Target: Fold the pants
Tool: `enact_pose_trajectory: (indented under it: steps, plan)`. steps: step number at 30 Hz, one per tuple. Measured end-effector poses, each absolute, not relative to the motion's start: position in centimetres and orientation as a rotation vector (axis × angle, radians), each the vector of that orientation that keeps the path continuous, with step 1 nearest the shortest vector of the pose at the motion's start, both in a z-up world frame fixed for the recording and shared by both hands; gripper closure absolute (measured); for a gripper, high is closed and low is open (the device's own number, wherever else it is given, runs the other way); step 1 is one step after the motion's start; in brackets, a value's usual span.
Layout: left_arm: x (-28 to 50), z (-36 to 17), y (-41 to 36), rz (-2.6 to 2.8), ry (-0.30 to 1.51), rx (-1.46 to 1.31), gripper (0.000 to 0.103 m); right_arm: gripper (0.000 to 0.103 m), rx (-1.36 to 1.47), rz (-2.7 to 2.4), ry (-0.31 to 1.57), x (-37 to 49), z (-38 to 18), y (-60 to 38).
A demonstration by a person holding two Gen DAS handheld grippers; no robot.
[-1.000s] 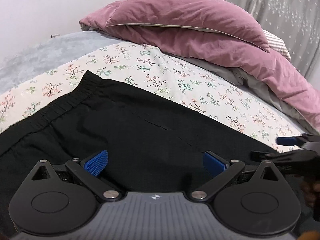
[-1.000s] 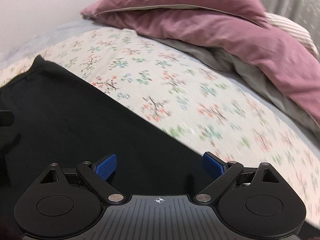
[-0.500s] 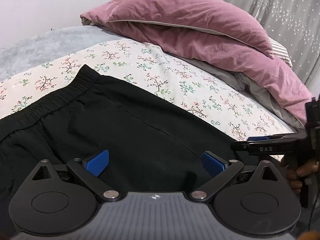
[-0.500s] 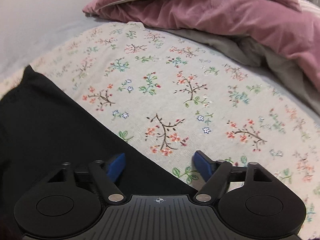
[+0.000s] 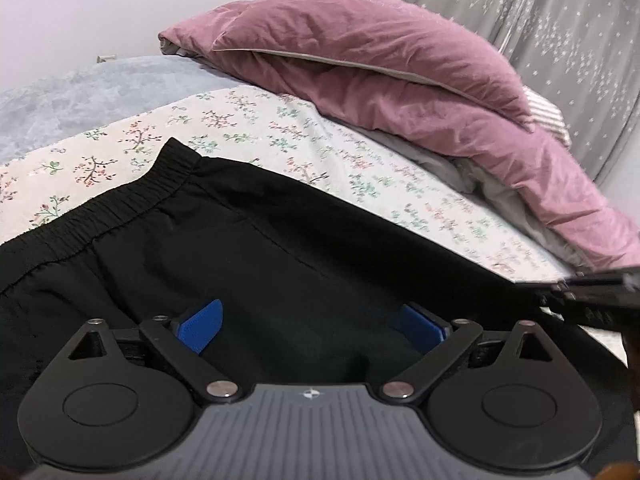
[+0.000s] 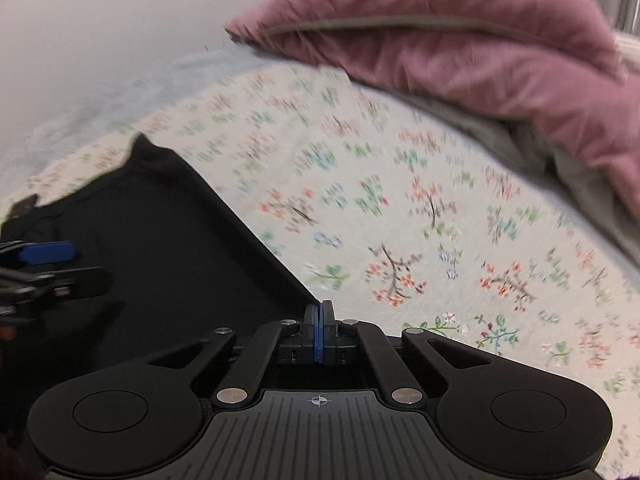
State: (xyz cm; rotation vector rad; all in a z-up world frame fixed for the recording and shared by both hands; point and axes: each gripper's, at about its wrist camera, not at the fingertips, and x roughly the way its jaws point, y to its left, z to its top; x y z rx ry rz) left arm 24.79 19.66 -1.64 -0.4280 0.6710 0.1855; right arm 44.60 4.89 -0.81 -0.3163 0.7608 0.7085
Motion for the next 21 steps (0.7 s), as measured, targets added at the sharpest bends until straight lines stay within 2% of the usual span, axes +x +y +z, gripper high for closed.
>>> enact_pose_trajectory:
  steps: [7,11,15,17,18,20,21]
  plan:
    - [23.8,-1.1,20.1,0.073,0.636,-0.549,0.005,0.103,-0.384,0.776,0.682,35.4,0.5,6.4]
    - [23.6,-0.8,19.8,0.070,0.626,-0.538,0.006,0.103,-0.404,0.809,0.693,31.7,-1.1,7.3]
    - [24.4,-1.3,19.9,0.141,0.647,-0.490,0.013,0.103,-0.419,0.842,0.737,29.5,-3.5,7.9]
    - [24.9,-2.0,20.4,0.207,0.675,-0.479,0.022,0.103,-0.408,0.844,0.766,29.1,-4.7,8.1]
    - [25.1,-2.4,20.7,0.233,0.686,-0.483,0.034,0.103,-0.398,0.841,0.775,29.0,-5.1,8.1]
    - [25.2,-3.0,21.3,0.290,0.693,-0.489,0.060,0.103,-0.362,0.824,0.790,29.2,-5.9,8.0]
    - [25.2,-3.2,21.6,0.302,0.695,-0.487,0.083,0.103,-0.344,0.812,0.791,29.3,-6.1,7.9]
